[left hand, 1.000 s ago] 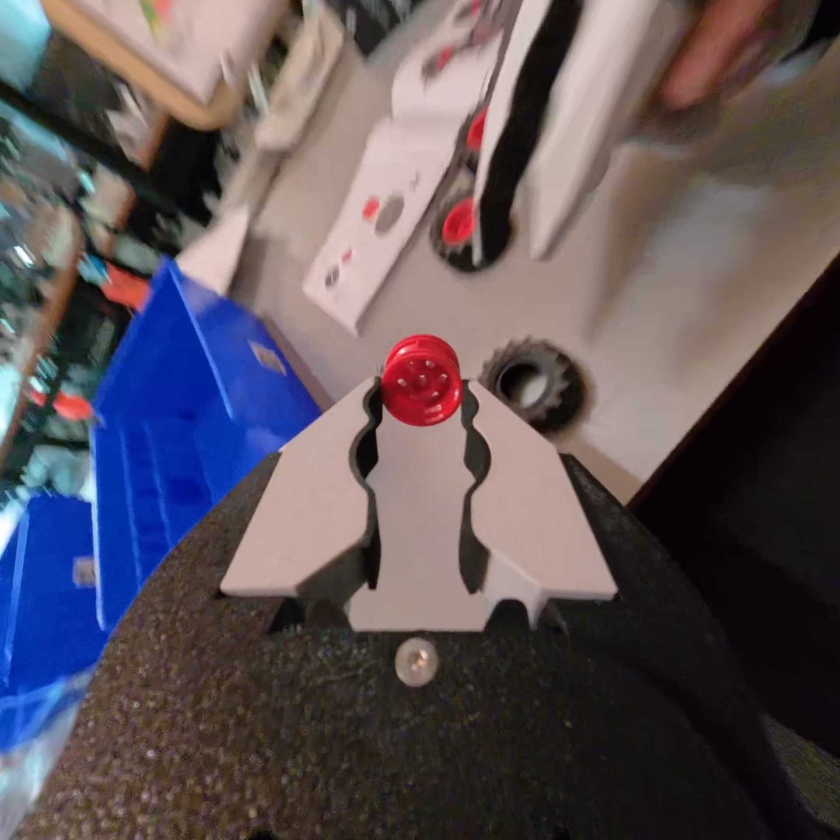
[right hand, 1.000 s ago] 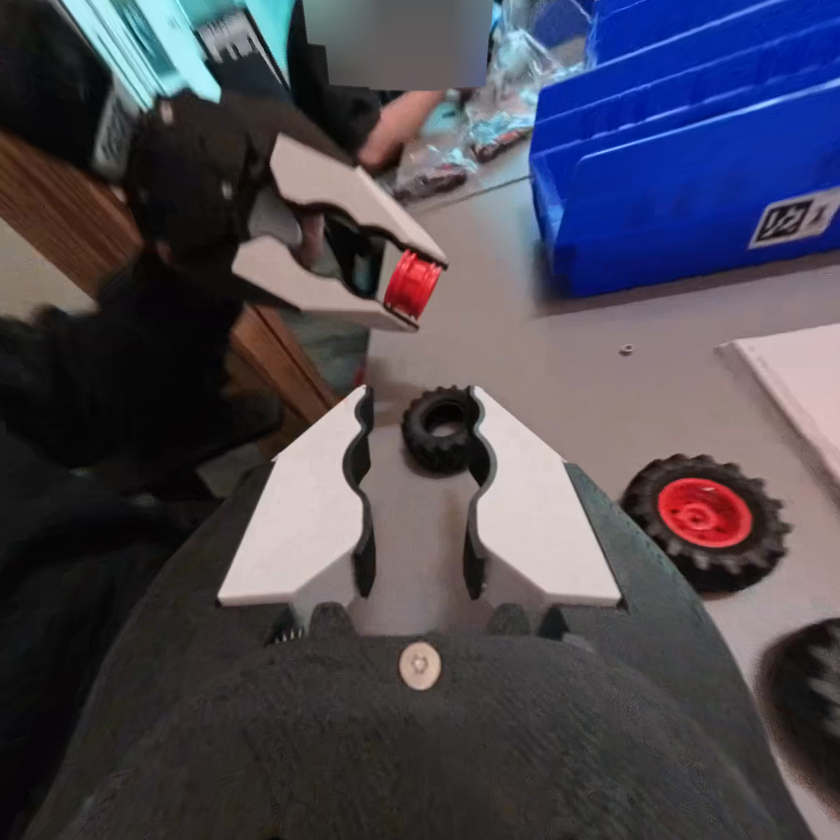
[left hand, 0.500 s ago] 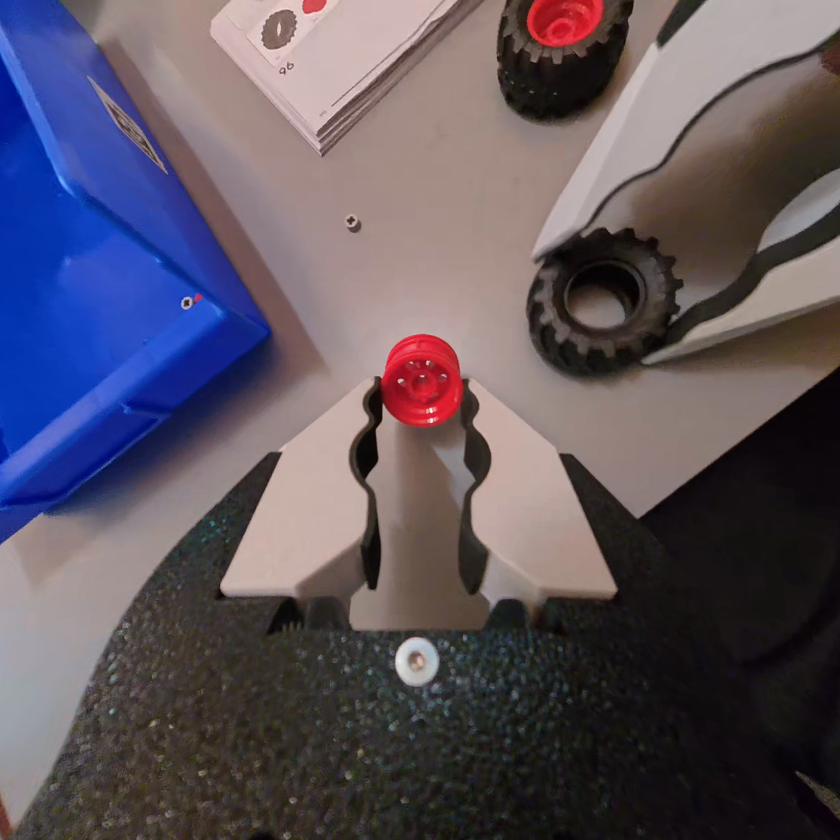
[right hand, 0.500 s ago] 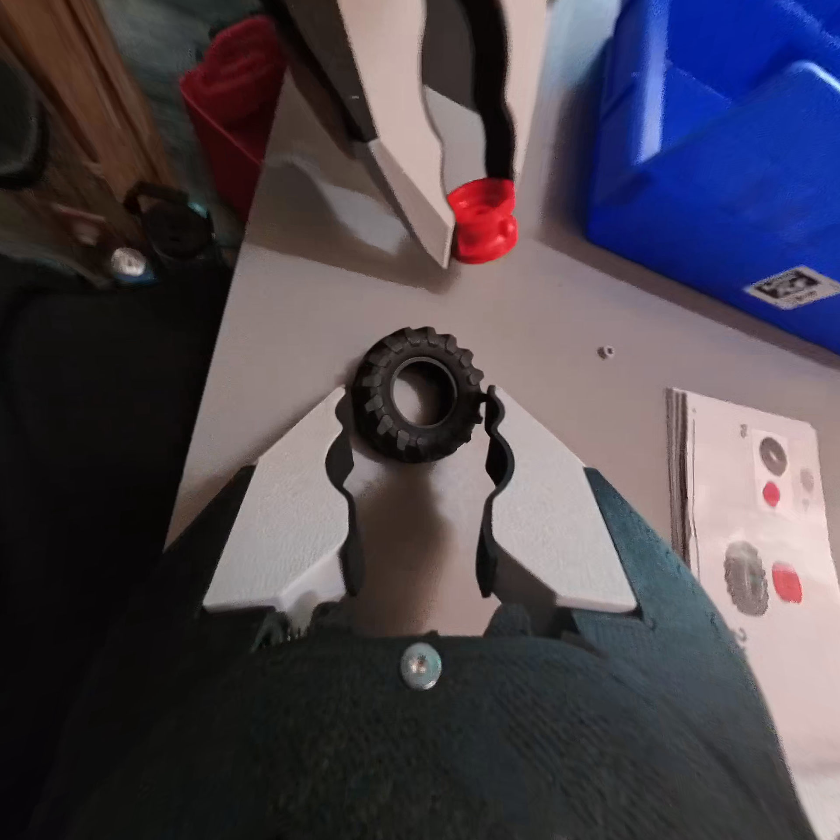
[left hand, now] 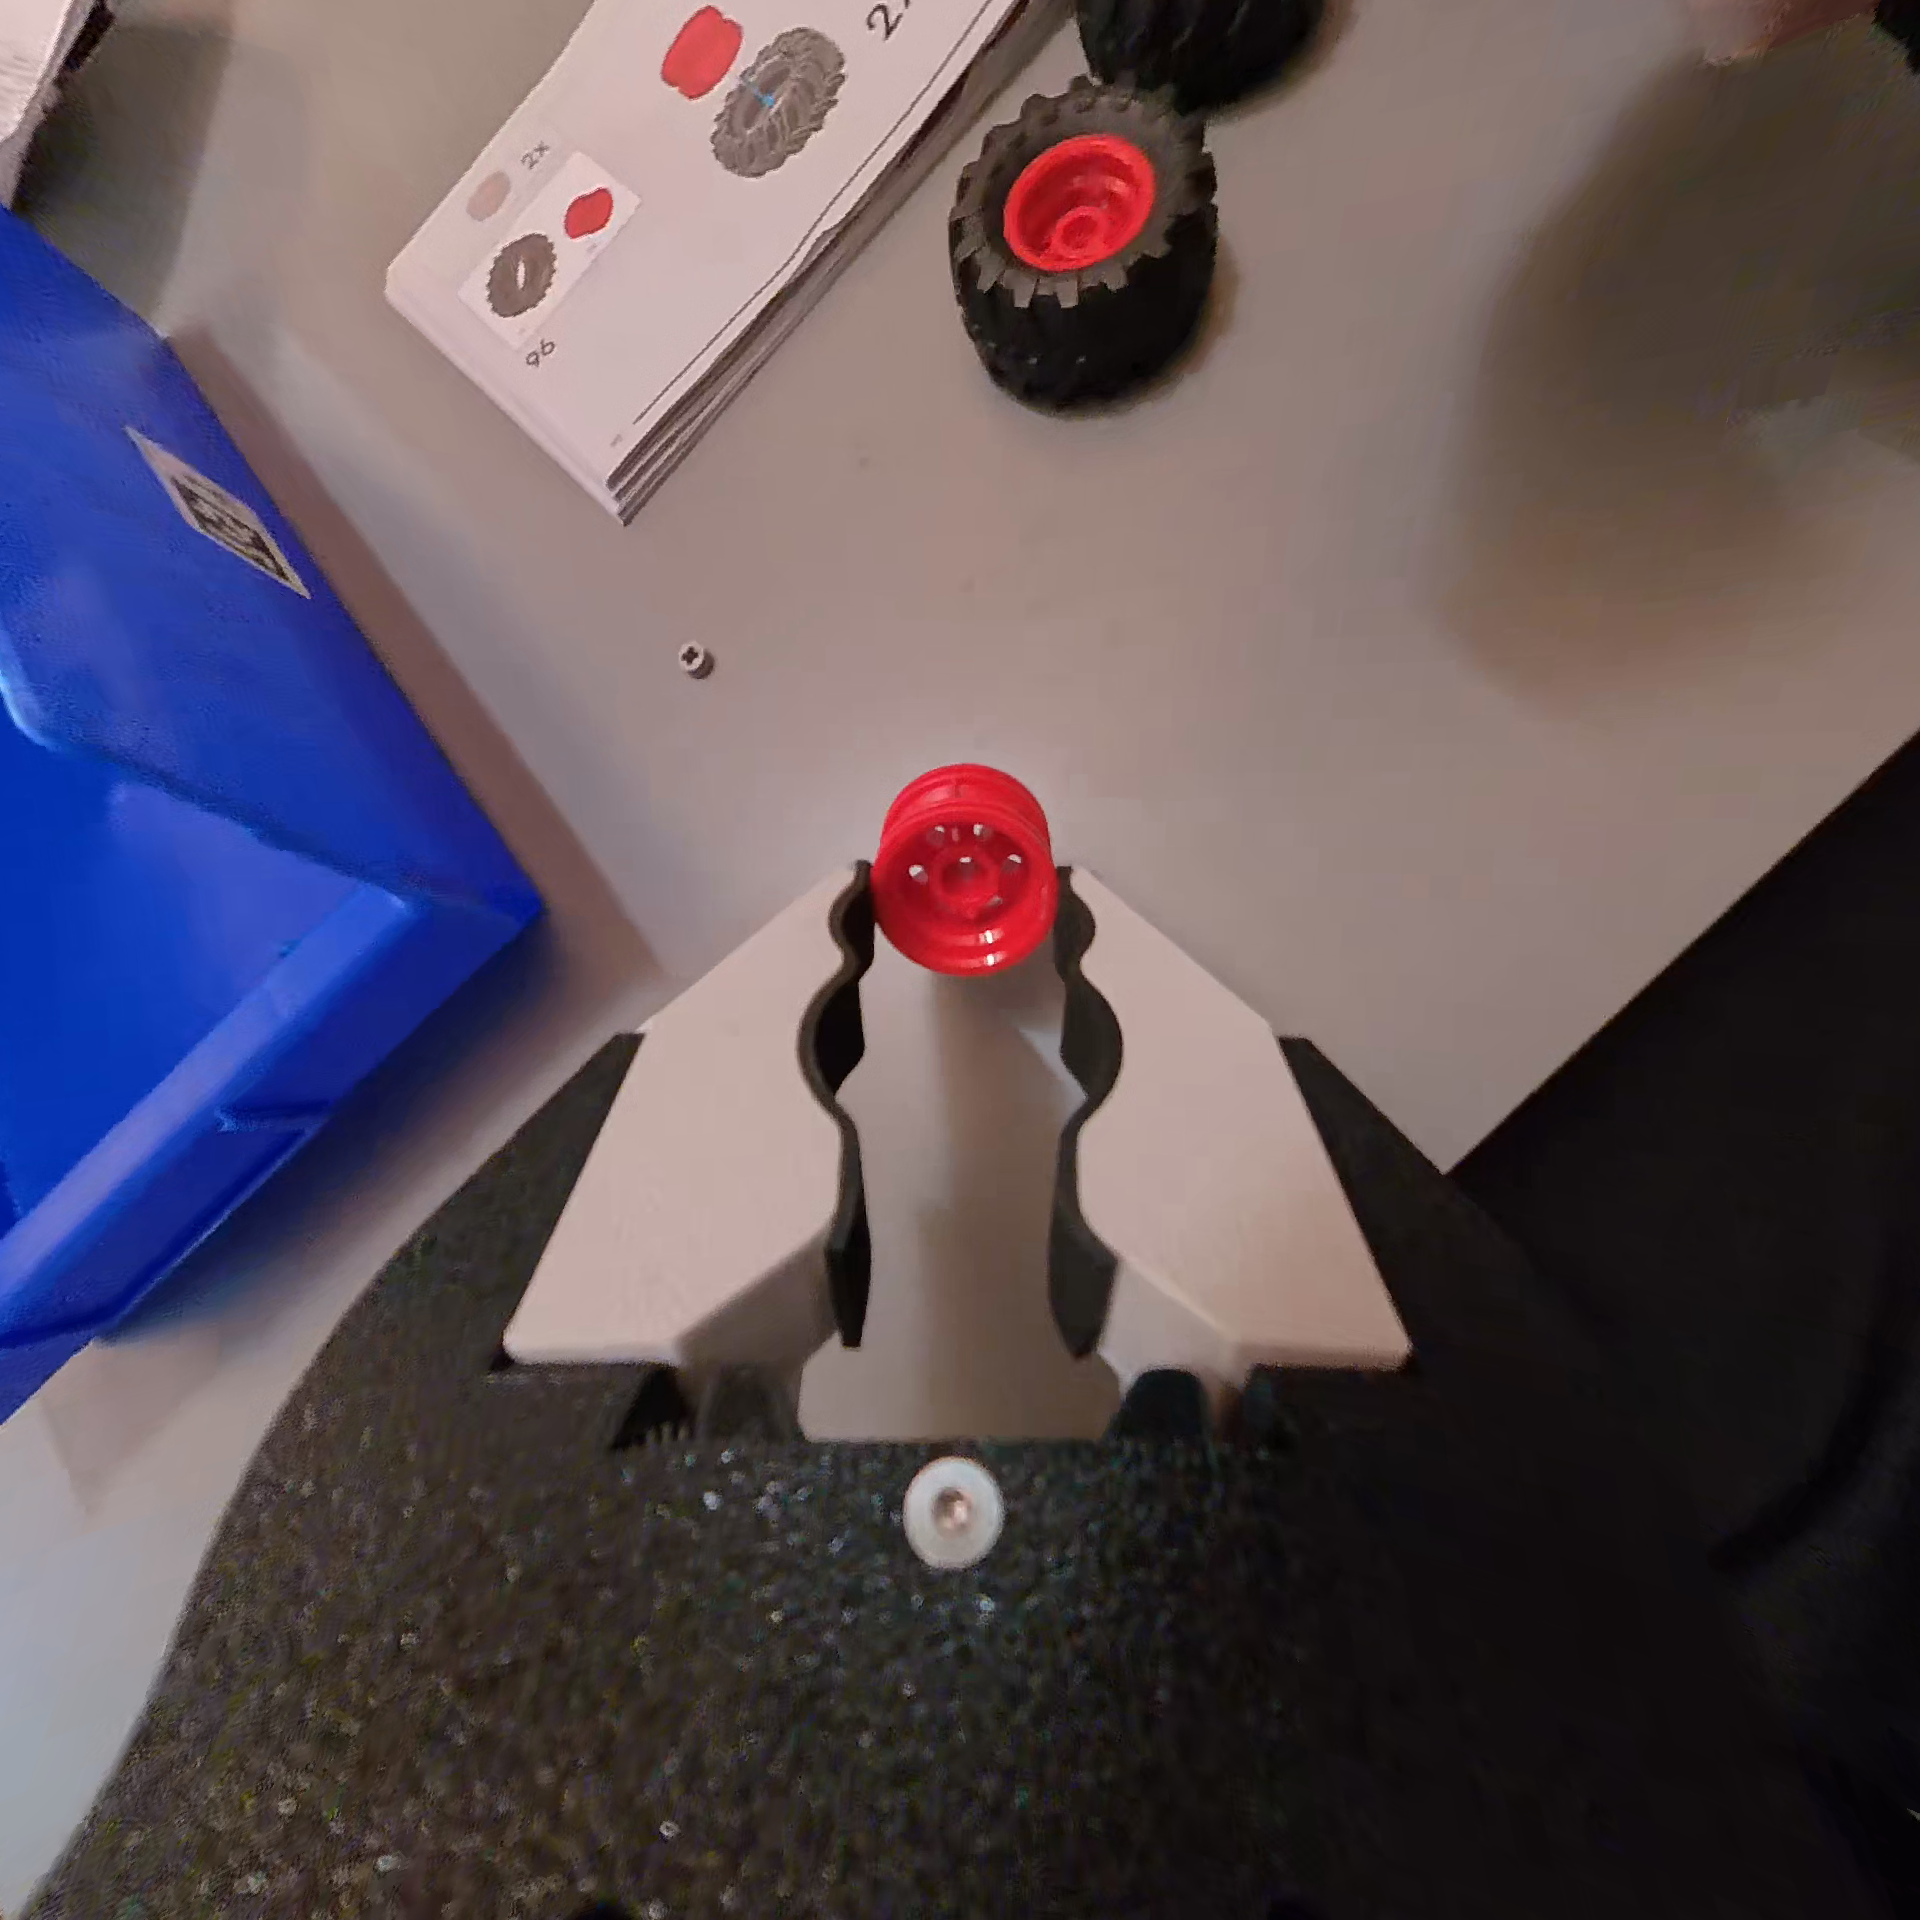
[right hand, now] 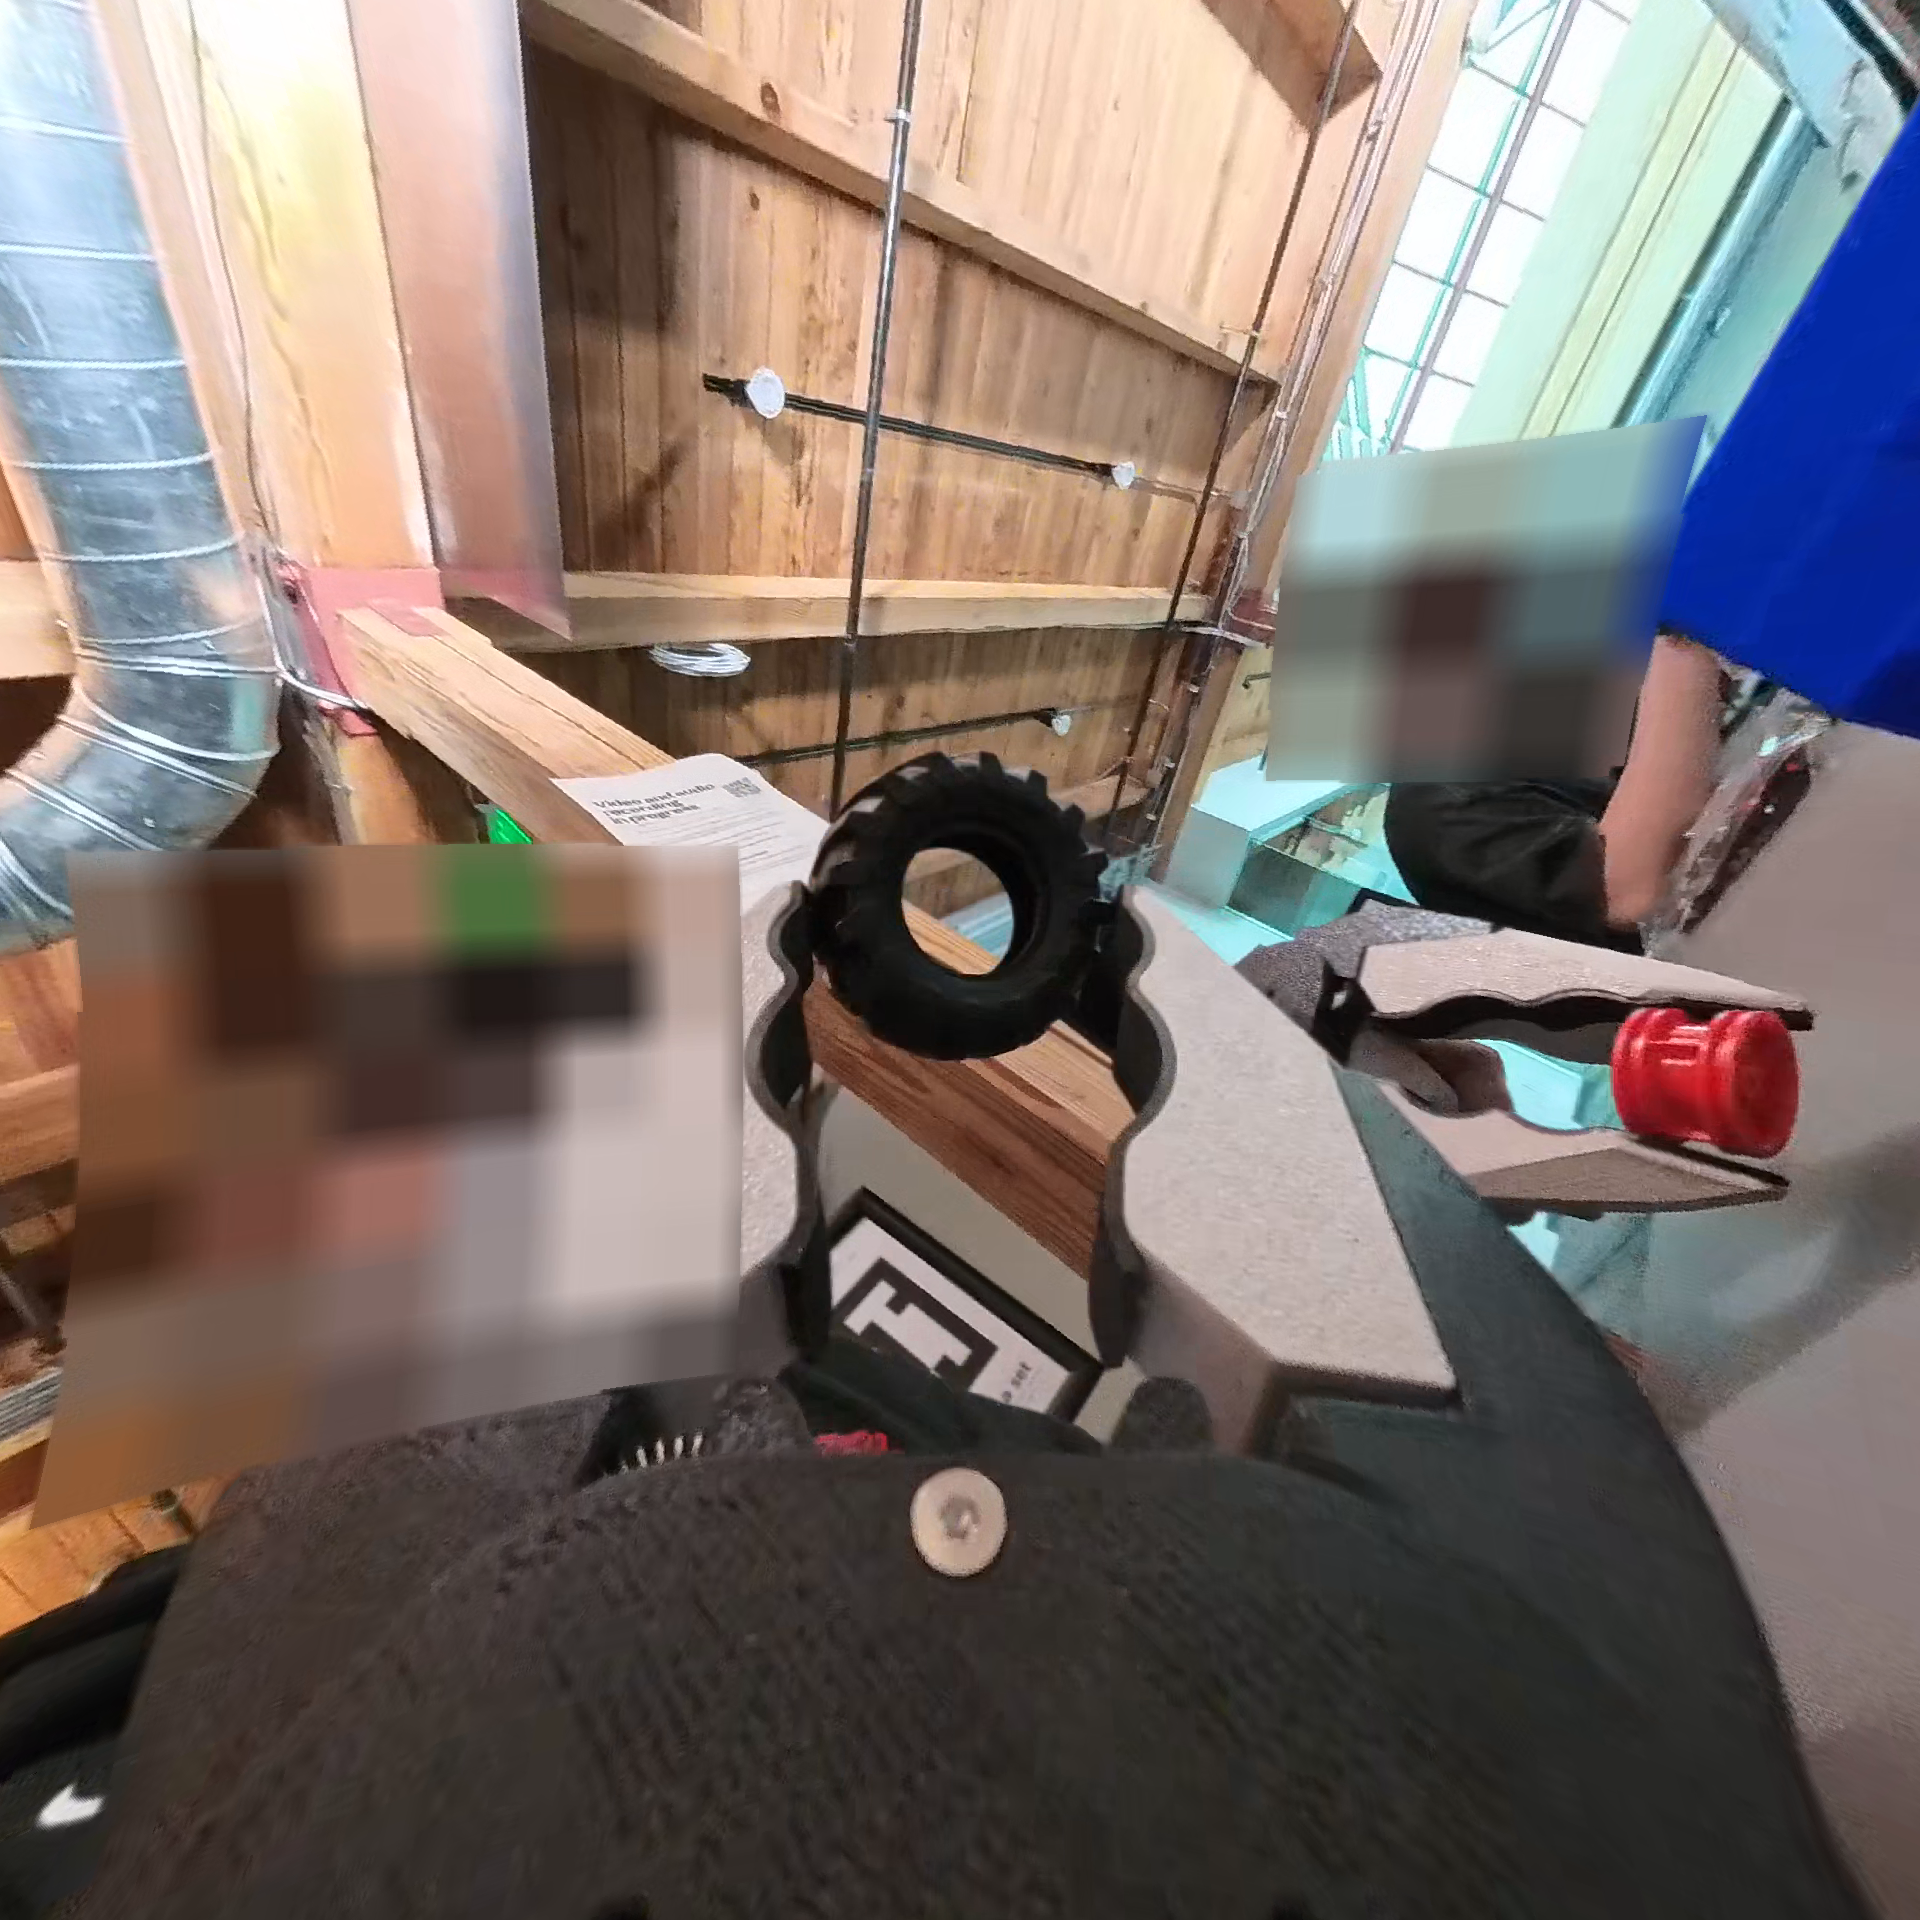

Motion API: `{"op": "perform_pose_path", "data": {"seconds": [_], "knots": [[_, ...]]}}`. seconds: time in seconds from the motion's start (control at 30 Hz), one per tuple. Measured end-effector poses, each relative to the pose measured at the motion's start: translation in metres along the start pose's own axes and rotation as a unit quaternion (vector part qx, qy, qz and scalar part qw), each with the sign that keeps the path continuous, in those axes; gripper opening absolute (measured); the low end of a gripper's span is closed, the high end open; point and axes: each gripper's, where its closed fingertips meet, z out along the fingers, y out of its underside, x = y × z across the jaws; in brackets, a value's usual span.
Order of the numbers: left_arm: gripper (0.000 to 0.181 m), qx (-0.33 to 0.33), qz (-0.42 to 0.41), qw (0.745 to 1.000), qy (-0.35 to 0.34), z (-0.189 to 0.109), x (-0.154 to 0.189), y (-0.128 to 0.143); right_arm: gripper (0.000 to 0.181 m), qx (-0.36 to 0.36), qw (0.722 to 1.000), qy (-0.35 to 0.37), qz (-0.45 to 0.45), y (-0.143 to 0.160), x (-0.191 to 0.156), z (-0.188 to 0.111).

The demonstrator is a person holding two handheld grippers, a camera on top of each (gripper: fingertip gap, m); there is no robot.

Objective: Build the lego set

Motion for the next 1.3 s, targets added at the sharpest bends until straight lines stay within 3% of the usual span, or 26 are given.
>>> {"op": "perform_pose_path", "data": {"seconds": [0.03,0.37,0.87,0.93,1.03,1.17,1.3], "knots": [[0.031,0.001,0.001,1.0,0.002,0.0,0.001,-0.001,0.055,0.001,1.0,-0.004,0.008,0.001,-0.001,0.001],[0.031,0.005,0.014,1.0,0.009,-0.003,0.01,-0.007,0.056,0.001,0.999,-0.013,0.033,0.011,-0.011,0.002],[0.031,0.007,0.022,1.0,0.012,-0.006,0.014,-0.01,0.057,0.0,0.999,0.017,0.046,0.019,0.002,-0.004],[0.031,0.008,0.023,1.0,0.015,-0.007,0.015,-0.011,0.056,-0.009,0.998,0.048,0.039,0.022,0.011,-0.007],[0.031,0.003,0.034,0.998,0.046,-0.01,0.025,-0.009,0.056,-0.033,0.987,0.158,0.008,0.034,0.043,-0.022],[0.031,0.012,0.054,0.993,0.105,-0.015,0.045,-0.01,0.057,-0.06,0.96,0.271,-0.04,0.039,0.065,-0.055],[0.031,0.057,0.064,0.982,0.167,-0.017,0.073,-0.03,0.057,-0.113,0.921,0.358,-0.099,0.04,0.07,-0.079]]}}
